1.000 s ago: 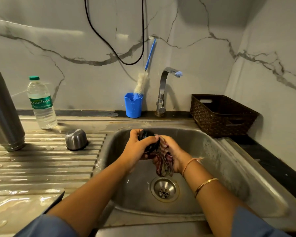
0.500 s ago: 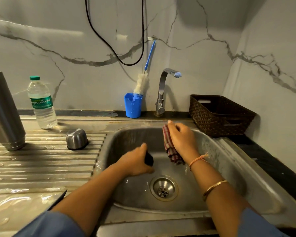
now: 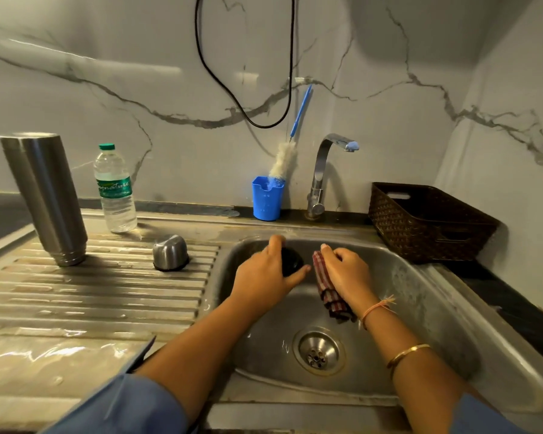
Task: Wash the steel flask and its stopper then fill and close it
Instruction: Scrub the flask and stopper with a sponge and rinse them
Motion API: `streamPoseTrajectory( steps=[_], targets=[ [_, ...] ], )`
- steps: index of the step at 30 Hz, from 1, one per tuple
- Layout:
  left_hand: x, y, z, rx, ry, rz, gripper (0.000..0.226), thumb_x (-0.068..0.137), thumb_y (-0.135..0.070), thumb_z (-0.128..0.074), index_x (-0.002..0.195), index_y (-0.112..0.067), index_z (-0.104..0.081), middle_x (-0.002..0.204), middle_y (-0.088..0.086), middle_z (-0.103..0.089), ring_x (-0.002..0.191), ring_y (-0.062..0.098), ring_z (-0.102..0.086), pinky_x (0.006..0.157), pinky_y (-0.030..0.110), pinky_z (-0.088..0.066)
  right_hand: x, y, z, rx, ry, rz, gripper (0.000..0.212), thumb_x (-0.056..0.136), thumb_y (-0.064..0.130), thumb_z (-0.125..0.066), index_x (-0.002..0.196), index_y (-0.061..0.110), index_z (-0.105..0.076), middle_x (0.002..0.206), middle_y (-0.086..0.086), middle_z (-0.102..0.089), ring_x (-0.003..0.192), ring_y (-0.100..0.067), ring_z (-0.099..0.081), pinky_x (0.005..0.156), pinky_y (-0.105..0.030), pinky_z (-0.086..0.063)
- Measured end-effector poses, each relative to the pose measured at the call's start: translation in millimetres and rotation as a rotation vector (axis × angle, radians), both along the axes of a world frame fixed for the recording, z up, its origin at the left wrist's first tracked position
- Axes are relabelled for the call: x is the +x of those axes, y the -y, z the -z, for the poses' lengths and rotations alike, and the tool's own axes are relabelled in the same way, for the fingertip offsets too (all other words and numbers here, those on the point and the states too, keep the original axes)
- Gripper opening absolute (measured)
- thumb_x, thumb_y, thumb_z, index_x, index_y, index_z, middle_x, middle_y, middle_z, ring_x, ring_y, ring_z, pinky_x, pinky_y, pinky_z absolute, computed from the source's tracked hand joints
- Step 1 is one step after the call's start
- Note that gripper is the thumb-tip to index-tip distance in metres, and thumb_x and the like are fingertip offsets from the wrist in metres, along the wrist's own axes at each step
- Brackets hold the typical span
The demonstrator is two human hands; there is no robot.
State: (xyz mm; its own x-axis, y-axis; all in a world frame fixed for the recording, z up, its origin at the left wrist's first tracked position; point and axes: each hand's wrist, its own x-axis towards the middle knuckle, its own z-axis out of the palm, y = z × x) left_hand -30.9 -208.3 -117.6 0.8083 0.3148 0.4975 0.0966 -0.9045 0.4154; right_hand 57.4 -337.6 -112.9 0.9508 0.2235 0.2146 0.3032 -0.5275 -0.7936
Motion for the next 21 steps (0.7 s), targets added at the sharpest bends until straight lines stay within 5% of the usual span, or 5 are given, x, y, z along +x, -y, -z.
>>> streamPoseTrajectory(
  steps=[2,3,7,13,21],
  targets=[
    [0,2,-8,-0.051,0.226,0.088,0.059,0.083,-0.053,-0.061,0.126,-0.018,-0.041,0.117,0.002,-0.059,0.105,0.016,-0.057,0.081,0.019,-0.043,0,-1,0,0.033,0.023,-0.024,0.042,0.095,0.044,-0.042,0.073,0.013,-0.059,0.069,-0.002,-0.058,0.066,-0.015,-0.054,0.058,-0.027,-0.038],
    [0,3,-10,-0.056,0.185,0.131,0.058,0.083,-0.051,-0.062,0.125,-0.018,-0.042,0.118,0.002,-0.058,0.106,0.016,-0.056,0.082,0.019,-0.041,0,-1,0,0.039,0.027,-0.024,0.042,0.095,0.044,-0.042,0.074,0.012,-0.059,0.07,-0.003,-0.059,0.067,-0.016,-0.055,0.059,-0.028,-0.039],
    [1,-2,1,0.079,-0.516,0.134,0.071,0.082,-0.052,-0.062,0.136,-0.017,-0.032,0.131,0.009,-0.047,0.111,0.024,-0.054,0.088,0.035,-0.047,-1,0,2,0.013,0.003,0.008,0.047,0.096,0.044,-0.042,0.078,0.004,-0.062,0.072,-0.008,-0.061,0.068,-0.019,-0.055,0.059,-0.029,-0.039],
    [-33,-41,-33,-0.098,-0.186,-0.046,0.057,0.081,-0.055,-0.062,0.127,-0.028,-0.042,0.122,0.002,-0.043,0.103,0.018,-0.051,0.088,0.033,-0.048,-2,1,0,0.03,0.009,-0.011,0.047,0.096,0.043,-0.041,0.084,0.005,-0.065,0.079,-0.011,-0.065,0.072,-0.019,-0.057,0.065,-0.031,-0.041],
    [-118,-147,-51,-0.321,-0.397,-0.295,0.054,0.068,-0.04,-0.081,0.11,-0.023,-0.053,0.1,-0.001,-0.06,0.09,0.018,-0.057,0.077,0.03,-0.046,-9,-12,1,0.051,-0.026,-0.029,0.047,0.096,0.042,-0.042,0.093,0.002,-0.065,0.087,-0.016,-0.066,0.077,-0.024,-0.059,0.071,-0.034,-0.044]
  ],
)
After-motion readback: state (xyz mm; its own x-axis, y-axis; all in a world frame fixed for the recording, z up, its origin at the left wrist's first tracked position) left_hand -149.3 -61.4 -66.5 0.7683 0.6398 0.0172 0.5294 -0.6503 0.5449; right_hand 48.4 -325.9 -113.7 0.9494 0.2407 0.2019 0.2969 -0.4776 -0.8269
